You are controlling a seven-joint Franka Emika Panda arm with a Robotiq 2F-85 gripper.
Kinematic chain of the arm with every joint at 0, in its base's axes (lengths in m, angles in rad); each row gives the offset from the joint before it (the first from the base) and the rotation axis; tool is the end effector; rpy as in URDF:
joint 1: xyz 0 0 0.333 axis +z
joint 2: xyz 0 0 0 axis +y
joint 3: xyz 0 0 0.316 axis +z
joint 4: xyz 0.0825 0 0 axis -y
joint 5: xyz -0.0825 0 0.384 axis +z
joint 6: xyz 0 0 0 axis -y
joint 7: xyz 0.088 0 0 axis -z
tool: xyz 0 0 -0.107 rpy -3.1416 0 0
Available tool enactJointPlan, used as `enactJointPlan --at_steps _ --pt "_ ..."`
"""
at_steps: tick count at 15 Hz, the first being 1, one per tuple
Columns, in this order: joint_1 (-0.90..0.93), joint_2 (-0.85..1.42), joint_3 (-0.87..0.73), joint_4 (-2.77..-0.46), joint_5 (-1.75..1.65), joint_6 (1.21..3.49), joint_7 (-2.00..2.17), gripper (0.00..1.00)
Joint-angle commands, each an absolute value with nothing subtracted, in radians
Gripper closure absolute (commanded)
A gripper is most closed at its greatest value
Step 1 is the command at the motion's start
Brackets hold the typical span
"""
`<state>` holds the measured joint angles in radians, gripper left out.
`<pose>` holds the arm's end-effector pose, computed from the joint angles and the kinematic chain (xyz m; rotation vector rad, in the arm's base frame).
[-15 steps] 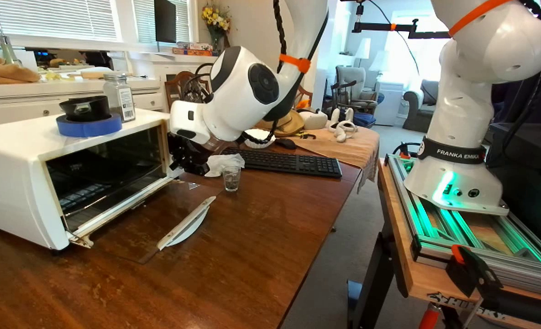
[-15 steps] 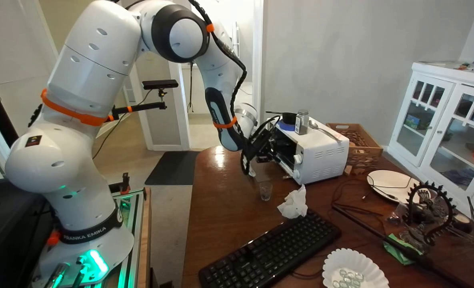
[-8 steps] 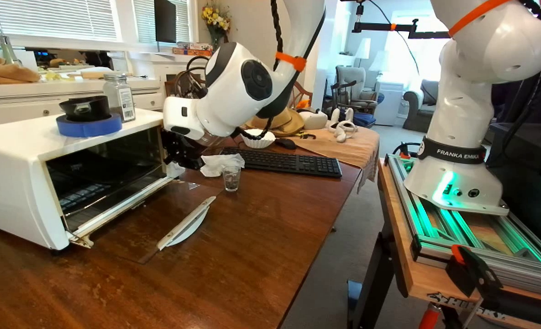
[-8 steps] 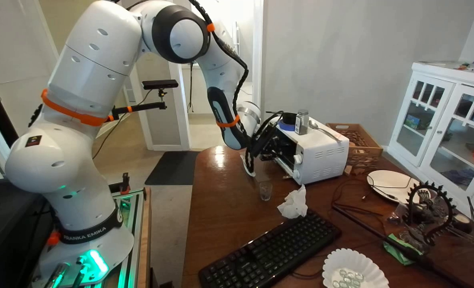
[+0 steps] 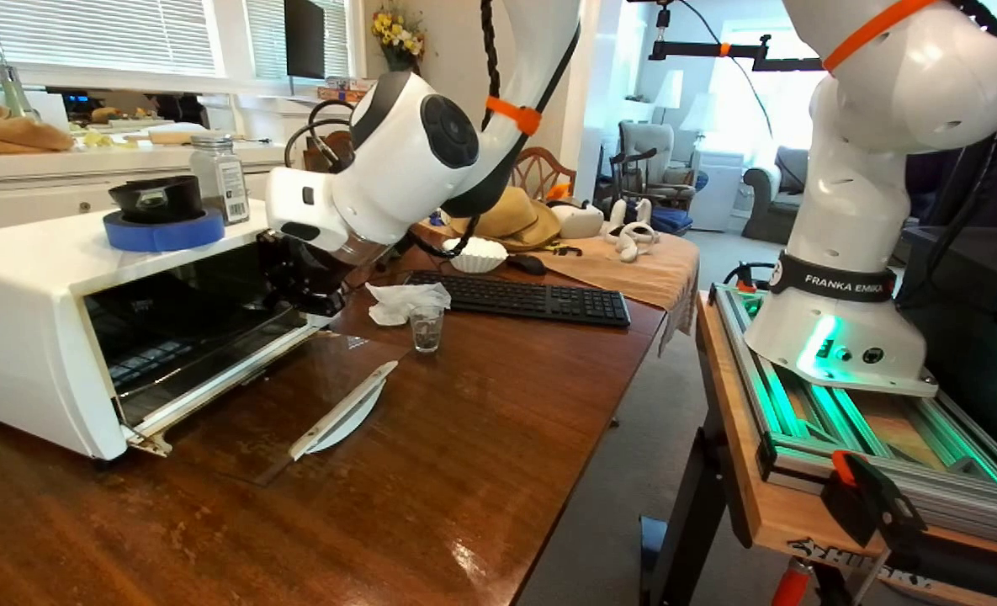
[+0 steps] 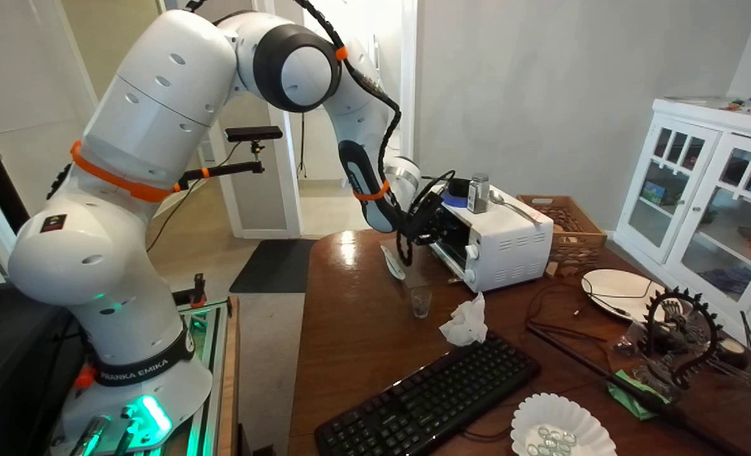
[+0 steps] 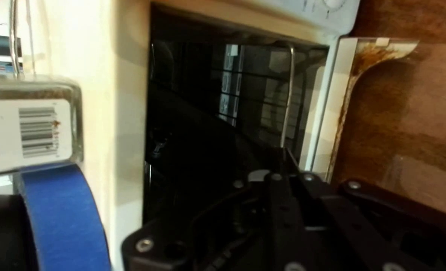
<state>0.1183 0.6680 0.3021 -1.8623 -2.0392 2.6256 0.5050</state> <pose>0.5640 0.2677 0.1657 1.6022 1.7378 0.6803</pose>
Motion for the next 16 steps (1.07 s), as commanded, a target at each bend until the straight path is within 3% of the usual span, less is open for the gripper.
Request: enactJointPlan --at_steps 1,8,16 --pt "0.113 0.718 0.323 -1.803 -2.082 2.679 0.547 1.0" --pt "0.094 0.783 0.399 -1.685 -2.411 2.757 0.773 1.0" --pt "0.154 0.693 0.343 -1.896 -2.149 2.547 0.681 1.0"
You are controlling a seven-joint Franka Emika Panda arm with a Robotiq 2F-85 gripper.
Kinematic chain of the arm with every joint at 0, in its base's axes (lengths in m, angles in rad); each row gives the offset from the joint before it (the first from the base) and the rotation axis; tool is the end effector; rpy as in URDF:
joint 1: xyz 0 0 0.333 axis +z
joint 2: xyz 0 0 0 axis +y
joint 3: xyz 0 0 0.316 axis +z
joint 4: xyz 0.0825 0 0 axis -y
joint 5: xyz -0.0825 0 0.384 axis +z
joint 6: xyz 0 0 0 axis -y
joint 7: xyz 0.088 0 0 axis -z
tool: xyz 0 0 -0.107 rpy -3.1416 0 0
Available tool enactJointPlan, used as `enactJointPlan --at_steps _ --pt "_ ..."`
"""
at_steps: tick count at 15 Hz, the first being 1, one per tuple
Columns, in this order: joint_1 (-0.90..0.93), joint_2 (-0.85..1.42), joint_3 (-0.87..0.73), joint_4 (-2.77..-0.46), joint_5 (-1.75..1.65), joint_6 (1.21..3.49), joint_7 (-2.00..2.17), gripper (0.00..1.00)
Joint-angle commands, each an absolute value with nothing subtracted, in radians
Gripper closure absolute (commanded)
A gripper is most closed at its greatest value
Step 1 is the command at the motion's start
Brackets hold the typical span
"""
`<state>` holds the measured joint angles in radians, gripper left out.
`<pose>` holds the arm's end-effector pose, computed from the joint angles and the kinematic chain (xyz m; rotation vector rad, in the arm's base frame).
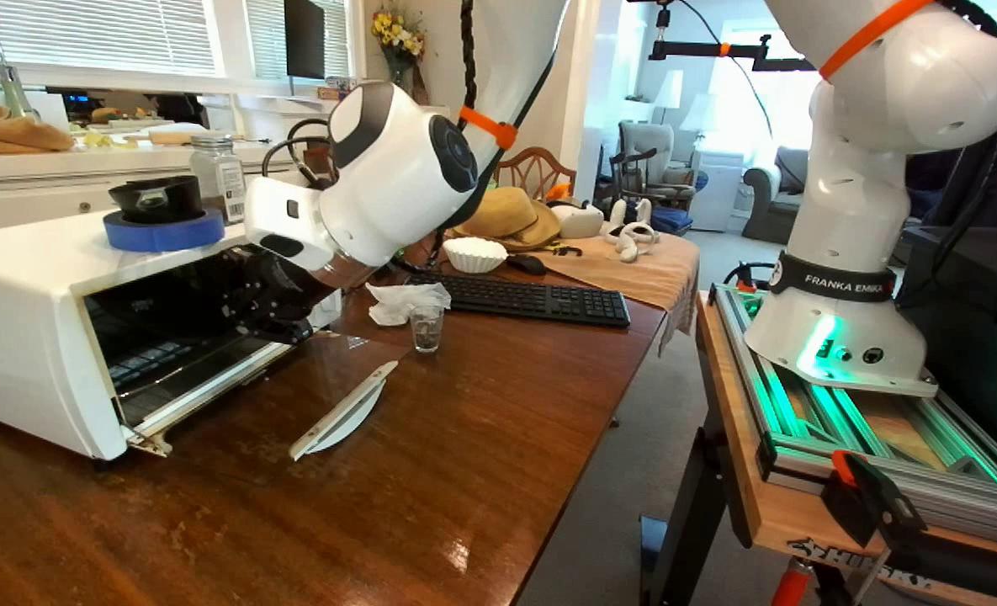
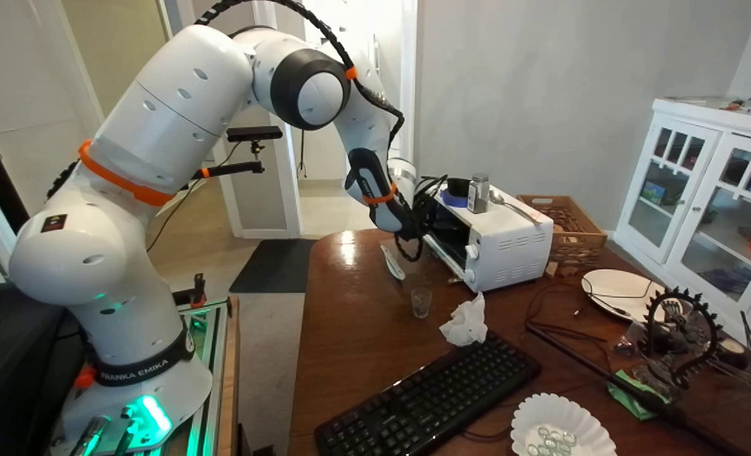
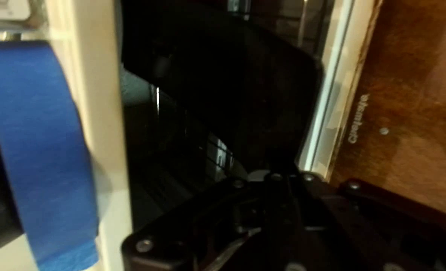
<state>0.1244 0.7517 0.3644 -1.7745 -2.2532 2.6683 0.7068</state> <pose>0.5591 0.3085 0.1530 1.5840 1.7852 0.8902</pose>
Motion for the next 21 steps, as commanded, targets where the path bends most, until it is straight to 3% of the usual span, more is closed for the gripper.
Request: enactJointPlan --at_steps 1,6,15,21 --pt "0.163 0.685 0.341 -1.922 -2.125 2.498 0.686 1.0" --pt "0.198 0.638 0.343 -2.01 -2.029 2.346 0.662 1.0" --pt "0.235 0.546 0.343 -2.083 -2.017 2.271 0.596 1.0" --pt "0.225 0.508 0.372 -2.065 -2.214 2.41 0.649 1.0"
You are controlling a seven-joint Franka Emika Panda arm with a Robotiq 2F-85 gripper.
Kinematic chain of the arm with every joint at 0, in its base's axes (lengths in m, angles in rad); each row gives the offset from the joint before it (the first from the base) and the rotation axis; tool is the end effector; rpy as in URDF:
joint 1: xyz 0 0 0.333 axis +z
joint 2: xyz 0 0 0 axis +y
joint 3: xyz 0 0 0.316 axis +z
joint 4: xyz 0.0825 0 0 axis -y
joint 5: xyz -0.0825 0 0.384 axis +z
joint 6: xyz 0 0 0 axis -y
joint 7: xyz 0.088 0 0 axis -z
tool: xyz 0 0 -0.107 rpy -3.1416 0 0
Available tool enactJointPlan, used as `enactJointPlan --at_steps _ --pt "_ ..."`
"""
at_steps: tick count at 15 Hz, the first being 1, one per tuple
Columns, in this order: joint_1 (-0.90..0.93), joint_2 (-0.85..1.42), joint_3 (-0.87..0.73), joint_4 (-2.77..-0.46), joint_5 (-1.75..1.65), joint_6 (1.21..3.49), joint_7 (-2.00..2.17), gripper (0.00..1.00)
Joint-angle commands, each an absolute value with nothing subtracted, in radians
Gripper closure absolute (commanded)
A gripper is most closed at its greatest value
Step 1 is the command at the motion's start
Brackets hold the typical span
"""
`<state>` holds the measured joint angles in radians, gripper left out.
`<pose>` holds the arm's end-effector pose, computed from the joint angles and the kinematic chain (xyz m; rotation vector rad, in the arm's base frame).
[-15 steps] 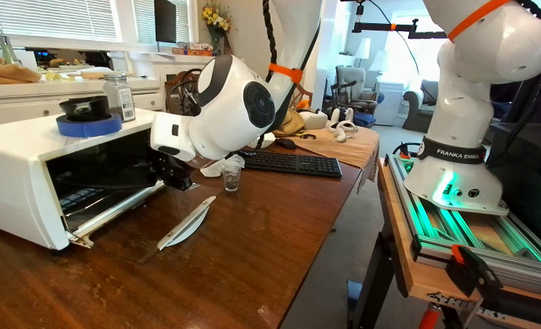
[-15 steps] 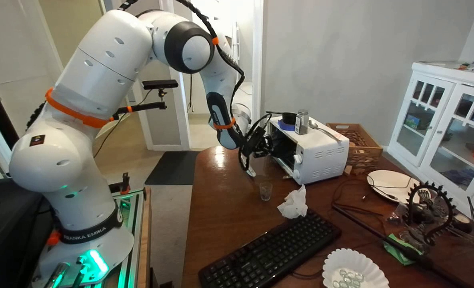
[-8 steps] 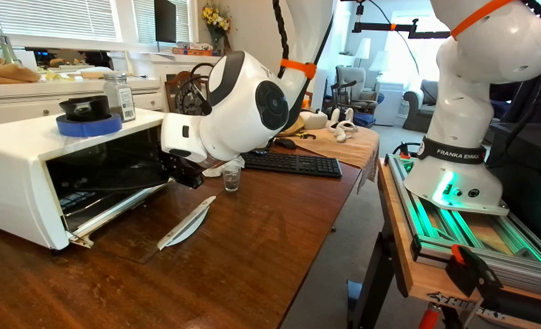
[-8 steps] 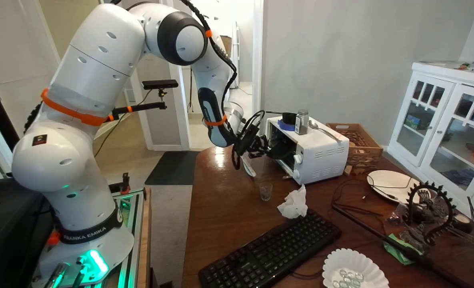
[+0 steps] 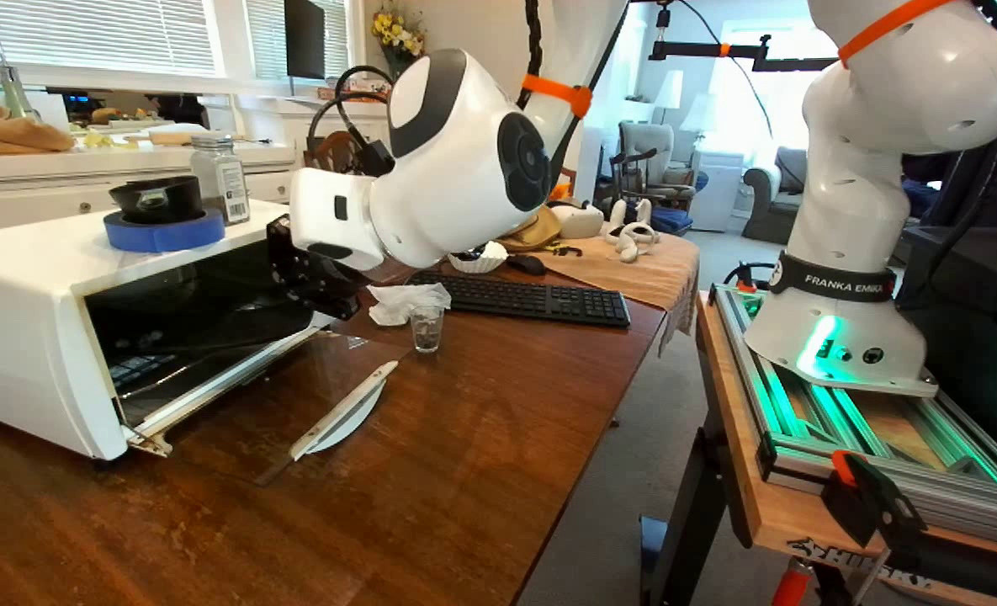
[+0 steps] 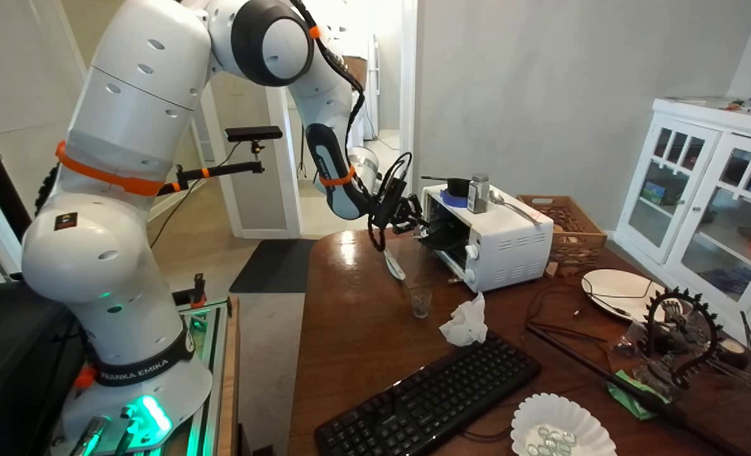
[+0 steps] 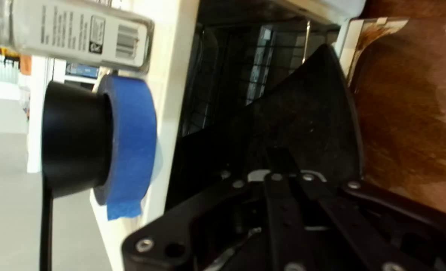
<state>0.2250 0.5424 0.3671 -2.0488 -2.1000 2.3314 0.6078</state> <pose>0.4971 0.3161 0.1817 1.4148 1.6286 0.7020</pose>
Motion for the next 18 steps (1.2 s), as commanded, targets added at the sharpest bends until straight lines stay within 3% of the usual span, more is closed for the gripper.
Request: enactJointPlan --at_steps 1,18 --pt "0.22 0.506 0.381 -2.062 -2.253 2.439 0.667 1.0" --pt "0.081 0.575 0.433 -2.004 -2.38 2.793 0.838 1.0"
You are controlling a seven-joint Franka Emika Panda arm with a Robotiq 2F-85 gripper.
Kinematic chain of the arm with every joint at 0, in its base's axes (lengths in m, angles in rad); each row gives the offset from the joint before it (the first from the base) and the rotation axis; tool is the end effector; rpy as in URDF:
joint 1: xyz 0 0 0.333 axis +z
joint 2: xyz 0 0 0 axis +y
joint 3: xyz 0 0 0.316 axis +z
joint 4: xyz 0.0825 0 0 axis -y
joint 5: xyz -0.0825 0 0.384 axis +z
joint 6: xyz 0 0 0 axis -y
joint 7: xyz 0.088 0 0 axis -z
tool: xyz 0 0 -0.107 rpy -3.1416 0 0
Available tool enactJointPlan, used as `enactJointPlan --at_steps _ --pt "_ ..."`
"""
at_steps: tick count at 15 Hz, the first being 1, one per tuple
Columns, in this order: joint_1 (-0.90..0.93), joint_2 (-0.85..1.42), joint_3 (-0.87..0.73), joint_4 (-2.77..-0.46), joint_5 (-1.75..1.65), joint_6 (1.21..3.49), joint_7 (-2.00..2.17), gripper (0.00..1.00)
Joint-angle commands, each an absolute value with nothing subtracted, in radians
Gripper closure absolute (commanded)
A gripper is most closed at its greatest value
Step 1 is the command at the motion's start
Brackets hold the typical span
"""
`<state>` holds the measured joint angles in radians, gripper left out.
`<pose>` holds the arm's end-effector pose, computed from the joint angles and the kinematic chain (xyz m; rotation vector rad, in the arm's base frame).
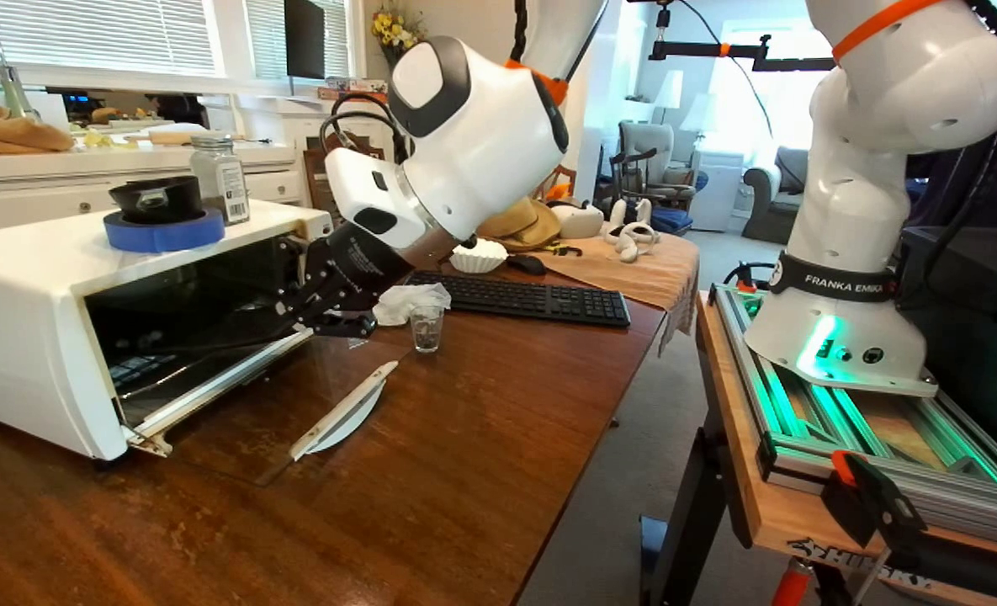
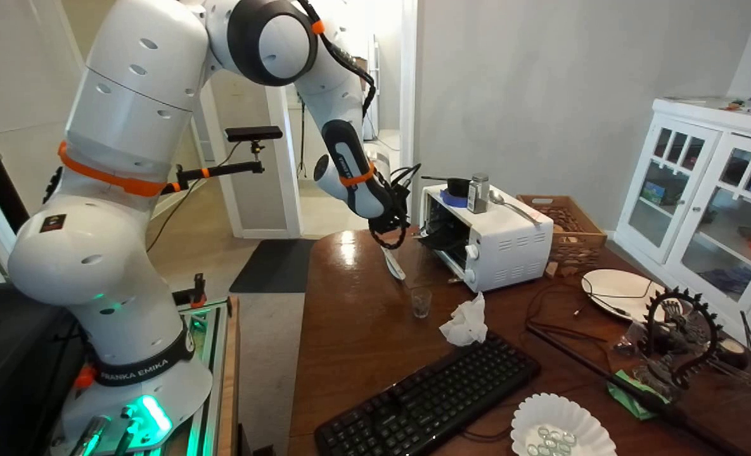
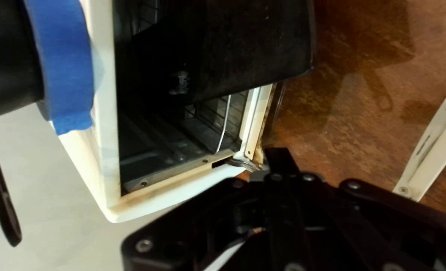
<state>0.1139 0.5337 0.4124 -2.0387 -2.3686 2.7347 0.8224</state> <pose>0.4745 0.3085 0.1869 1.4998 1.9488 0.9318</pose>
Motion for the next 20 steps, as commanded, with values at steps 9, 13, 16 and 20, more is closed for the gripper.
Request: enactJointPlan --at_steps 9,13,16,20 --pt "0.091 0.61 0.402 -1.975 -2.223 2.815 0.752 1.0" --pt "0.102 0.604 0.376 -1.99 -2.135 2.782 0.699 1.0" --pt "0.103 0.602 0.359 -1.989 -2.084 2.773 0.657 1.0" --pt "0.1 0.604 0.35 -1.991 -2.041 2.777 0.636 1.0"
